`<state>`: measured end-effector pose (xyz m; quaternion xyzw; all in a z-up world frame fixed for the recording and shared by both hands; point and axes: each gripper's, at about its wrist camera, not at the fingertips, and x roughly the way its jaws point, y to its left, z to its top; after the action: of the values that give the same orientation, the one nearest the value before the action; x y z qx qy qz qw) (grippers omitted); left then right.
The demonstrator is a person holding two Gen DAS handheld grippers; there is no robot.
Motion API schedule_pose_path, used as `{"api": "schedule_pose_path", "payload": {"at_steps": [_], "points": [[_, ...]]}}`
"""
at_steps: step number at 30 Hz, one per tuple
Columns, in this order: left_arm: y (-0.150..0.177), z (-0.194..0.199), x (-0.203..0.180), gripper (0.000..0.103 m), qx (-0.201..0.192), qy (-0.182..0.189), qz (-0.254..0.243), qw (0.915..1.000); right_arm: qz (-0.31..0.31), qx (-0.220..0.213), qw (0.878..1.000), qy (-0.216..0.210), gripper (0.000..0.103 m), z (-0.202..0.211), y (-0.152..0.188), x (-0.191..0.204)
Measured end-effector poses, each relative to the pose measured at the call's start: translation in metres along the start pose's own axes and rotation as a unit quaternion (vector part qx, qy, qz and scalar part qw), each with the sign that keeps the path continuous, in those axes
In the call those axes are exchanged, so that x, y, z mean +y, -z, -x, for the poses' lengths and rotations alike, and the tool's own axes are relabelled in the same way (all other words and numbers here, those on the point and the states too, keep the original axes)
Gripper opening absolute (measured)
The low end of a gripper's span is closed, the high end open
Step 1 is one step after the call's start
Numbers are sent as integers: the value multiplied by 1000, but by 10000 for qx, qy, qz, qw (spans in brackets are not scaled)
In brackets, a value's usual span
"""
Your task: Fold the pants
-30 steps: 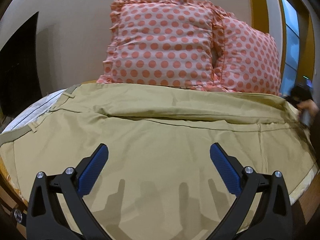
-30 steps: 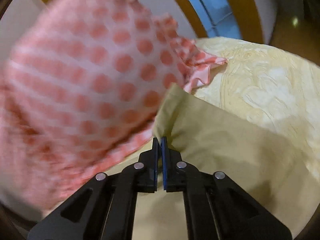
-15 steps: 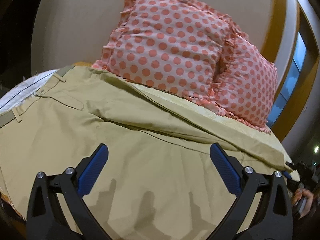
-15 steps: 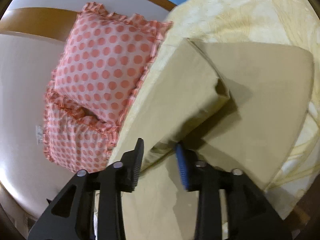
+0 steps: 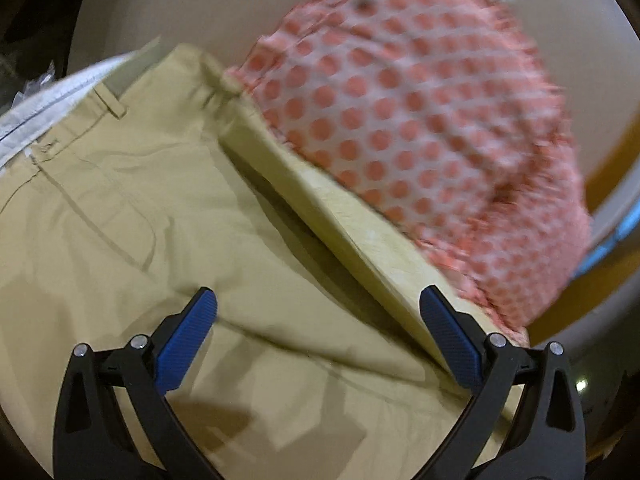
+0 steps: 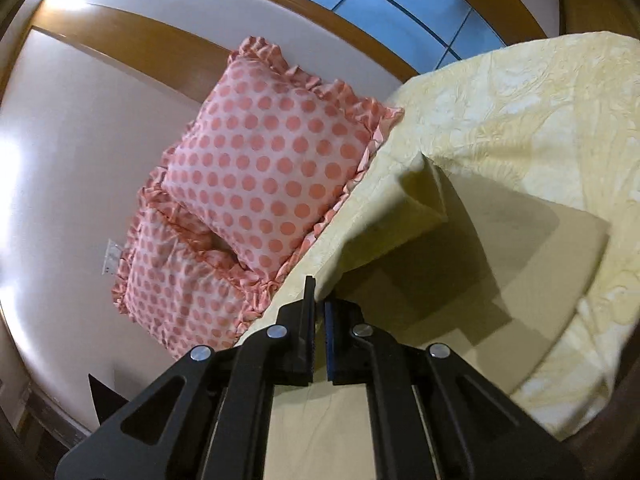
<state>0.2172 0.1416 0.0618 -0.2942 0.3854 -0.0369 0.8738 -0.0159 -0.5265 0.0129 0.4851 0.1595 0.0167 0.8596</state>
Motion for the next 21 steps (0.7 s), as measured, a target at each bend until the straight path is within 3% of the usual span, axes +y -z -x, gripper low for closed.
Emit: {"api": "schedule_pose_path", "payload": {"at_steps": [4,7,8,9,10,11,15,18,21], "points": [[-29,-35,1,99,166,-89,564,9982,35,16,10000,39,4,0,1,-1],[-51,-57,-9,93,37,-734,298,9968,59,48,9999,66,4,-1,1,-2],[-56,-68,-10,70,170,-1013,171,9946,64,62,9999,66,4,-3,0,-1],[-58,-75,-8,31,354,-1144,76,9928,67,89,9999,52,4,-3,-1,-2],[-57,-81,-3,12,678,-1028,57,9924,76,108,9999,42,4,-4,-2,-2],[-53,-75,0,5,706,-908,110,9933,94,121,9999,26,4,-3,-3,-1],[-25,-1,4,6,225,-504,-209,9983,225,-20,9997,45,4,10,-8,1],[20,74,17,8,-115,-197,-410,9989,264,-36,9993,275,4,24,-7,-9],[84,121,47,9,-183,-259,-451,9985,201,7,9987,461,4,31,-1,-22]]}}
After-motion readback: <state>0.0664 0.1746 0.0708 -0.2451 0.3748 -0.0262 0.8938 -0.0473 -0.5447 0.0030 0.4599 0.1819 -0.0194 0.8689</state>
